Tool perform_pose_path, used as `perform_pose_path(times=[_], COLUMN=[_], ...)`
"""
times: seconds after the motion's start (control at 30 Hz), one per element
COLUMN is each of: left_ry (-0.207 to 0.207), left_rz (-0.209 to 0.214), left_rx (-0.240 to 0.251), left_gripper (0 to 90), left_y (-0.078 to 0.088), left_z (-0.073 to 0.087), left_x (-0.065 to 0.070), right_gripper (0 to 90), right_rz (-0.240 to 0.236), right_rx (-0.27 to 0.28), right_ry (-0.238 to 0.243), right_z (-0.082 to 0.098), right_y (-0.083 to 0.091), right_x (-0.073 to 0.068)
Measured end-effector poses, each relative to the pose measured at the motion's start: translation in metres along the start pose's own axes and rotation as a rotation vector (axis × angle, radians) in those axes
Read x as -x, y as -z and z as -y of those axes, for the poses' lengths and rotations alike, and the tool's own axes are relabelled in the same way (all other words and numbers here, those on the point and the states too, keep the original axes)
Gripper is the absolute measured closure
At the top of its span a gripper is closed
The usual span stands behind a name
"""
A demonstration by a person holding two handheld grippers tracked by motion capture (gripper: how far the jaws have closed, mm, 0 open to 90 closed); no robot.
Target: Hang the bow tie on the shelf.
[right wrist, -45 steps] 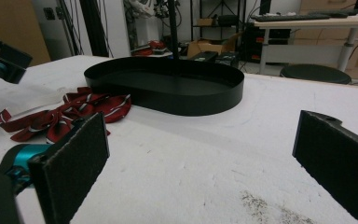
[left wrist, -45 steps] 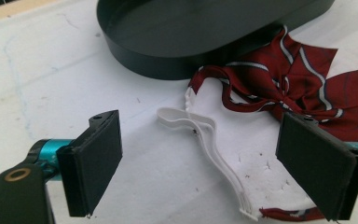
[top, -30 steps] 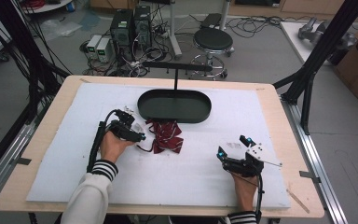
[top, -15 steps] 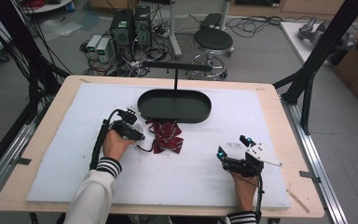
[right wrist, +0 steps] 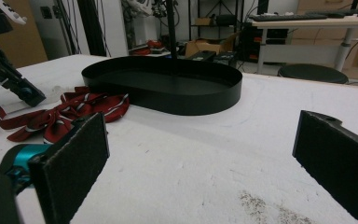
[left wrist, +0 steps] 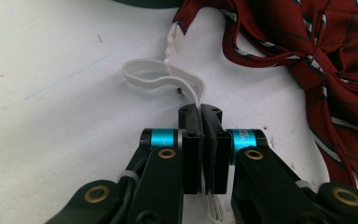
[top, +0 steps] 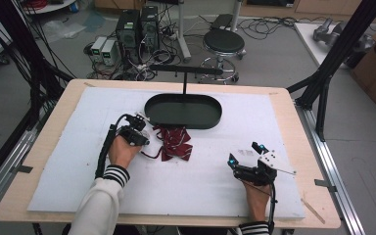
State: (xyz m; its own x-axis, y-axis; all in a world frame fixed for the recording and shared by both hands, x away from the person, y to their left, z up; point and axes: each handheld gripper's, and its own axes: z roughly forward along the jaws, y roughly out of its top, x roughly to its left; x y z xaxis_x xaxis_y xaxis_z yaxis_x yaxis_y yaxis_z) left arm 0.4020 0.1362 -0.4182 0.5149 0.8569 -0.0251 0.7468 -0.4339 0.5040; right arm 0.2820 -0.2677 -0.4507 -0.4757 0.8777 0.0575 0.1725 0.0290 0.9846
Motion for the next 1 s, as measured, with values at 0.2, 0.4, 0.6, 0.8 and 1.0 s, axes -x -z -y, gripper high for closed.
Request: perform_pose_path(times=[0.2, 0.4, 0.6, 0.8, 1.0], left_ry=[-0.015, -0.044, -0.066, -0.094, -0.121], left_rz=[-0.011, -0.012, -0.031, -0.049, -0.062], left_rx=[0.047, 0.111, 0.199, 0.301, 0.364], left_gripper=[87.1, 87.1, 87.1, 87.2, 87.2], left_y=[0.004, 0.016, 0.031, 0.046, 0.057], left_z=[0.0, 0.001, -0.001, -0.004, -0.011], left_x=[0.0, -0.003, -0.007, -0.009, -0.011], right_gripper=[2.5, 2.5, 2.5, 2.5, 2.5], right_rz=[0.0, 0.002, 0.004, 0.005, 0.009], right_rx=[0.001, 0.0, -0.003, -0.007, -0.009], right_ry=[0.001, 0.006, 0.01, 0.008, 0.014], right_z=[0.0, 0.0, 0.0, 0.0, 0.0], right_y=[0.0, 0.0, 0.0, -0.001, -0.001], right_x=[0.0, 0.0, -0.001, -0.001, -0.002])
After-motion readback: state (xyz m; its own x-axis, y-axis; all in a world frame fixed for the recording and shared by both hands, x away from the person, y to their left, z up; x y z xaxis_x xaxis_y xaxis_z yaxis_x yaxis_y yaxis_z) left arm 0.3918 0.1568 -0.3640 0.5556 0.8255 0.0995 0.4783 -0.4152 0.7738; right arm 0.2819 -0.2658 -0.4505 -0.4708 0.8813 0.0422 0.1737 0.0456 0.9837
